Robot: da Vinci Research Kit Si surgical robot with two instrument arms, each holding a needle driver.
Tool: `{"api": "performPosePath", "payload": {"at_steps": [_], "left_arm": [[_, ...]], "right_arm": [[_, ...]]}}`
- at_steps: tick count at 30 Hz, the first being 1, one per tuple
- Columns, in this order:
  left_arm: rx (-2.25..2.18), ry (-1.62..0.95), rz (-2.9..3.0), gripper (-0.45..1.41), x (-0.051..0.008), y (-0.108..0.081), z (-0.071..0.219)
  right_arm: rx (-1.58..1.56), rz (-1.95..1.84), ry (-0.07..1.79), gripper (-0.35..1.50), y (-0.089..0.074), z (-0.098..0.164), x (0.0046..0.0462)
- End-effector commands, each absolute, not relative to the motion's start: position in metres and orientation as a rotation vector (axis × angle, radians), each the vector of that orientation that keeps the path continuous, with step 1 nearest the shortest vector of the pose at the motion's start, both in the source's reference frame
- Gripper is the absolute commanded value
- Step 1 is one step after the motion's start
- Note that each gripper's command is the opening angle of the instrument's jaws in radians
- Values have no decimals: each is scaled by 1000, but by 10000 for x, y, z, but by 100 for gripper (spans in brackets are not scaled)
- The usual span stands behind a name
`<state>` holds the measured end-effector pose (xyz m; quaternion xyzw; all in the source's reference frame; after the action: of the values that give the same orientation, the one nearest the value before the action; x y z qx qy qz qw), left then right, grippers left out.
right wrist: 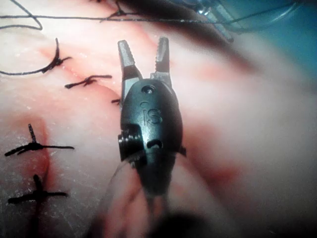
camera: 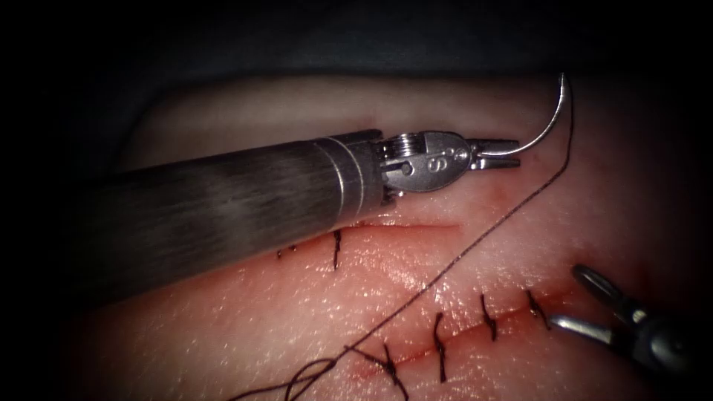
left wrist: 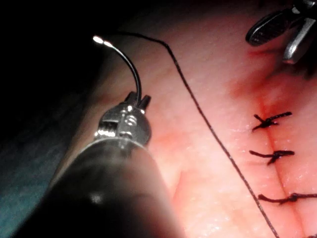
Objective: Wound Closure
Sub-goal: Hand needle to left jaws
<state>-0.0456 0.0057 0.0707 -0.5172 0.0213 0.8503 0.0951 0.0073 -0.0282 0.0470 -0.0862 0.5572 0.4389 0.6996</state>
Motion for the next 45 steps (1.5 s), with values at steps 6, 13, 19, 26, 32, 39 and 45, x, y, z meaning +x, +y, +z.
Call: {"api": "performPosePath", "payload": {"at_steps": [6, 13, 19, 26, 32, 39, 45], "left_arm": [[-1508, 92, 2537, -45, -459, 66, 741], [-1413, 160, 2578, -45, -423, 51, 736], [-1328, 301, 2627, -45, -394, 39, 721], [-1238, 451, 2622, -45, -367, 29, 710], [-1197, 551, 2613, -45, -353, 22, 706], [-1172, 631, 2628, -45, -354, 3, 704], [-1111, 753, 2643, -45, -355, -8, 702]], "right_arm": [[-205, 1202, 1236, 36, -231, 465, 103], [-198, 1384, 1176, 31, -189, 494, 133], [-113, 1484, 1088, 10, -181, 519, 171], [-8, 1556, 1000, 17, -187, 538, 191], [-12, 1647, 970, 113, -183, 543, 184], [-9, 1739, 926, 135, -162, 552, 193], [56, 1797, 789, 133, -153, 565, 209]]}}
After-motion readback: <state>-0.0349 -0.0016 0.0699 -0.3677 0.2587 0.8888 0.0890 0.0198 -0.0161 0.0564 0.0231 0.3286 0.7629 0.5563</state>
